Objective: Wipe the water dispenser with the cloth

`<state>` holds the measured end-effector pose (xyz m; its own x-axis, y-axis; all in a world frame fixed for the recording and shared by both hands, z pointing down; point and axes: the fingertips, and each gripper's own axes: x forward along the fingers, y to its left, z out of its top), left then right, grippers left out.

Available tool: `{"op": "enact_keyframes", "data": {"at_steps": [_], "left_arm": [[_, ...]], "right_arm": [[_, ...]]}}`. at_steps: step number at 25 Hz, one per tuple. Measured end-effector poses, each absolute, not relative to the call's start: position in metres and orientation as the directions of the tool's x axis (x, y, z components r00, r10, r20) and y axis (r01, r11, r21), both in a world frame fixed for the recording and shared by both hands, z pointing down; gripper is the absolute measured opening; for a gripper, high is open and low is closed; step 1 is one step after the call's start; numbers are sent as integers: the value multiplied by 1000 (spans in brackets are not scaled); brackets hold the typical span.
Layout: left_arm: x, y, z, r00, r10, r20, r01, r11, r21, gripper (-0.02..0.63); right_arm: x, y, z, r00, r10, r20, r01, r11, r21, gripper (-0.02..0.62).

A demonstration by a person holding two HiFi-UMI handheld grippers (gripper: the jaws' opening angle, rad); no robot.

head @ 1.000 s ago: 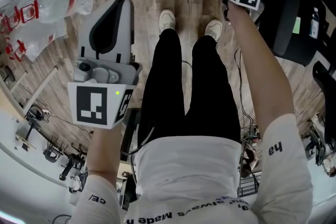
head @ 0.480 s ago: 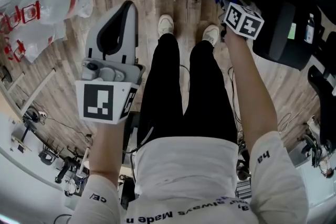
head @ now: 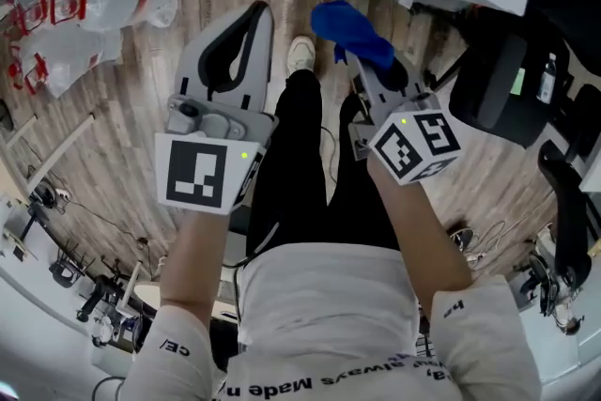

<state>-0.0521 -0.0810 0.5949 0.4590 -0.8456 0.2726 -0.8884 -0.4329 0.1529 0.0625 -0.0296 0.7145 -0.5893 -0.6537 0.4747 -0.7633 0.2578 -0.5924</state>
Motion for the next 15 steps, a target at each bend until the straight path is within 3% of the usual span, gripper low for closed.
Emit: {"op": "enact_keyframes", "data": {"at_steps": [5,15], "left_arm": [[-76,-83,594,429,-862,270,-903,-402,153,18],[-115,-83,600,420,-861,286,-907,-390,155,18]], "right_arm": [[6,-54,677,-656,-673,341,-662,296,-689,78],[-36,-114,679,-582,-758,294,-650,215,-729,78]]}}
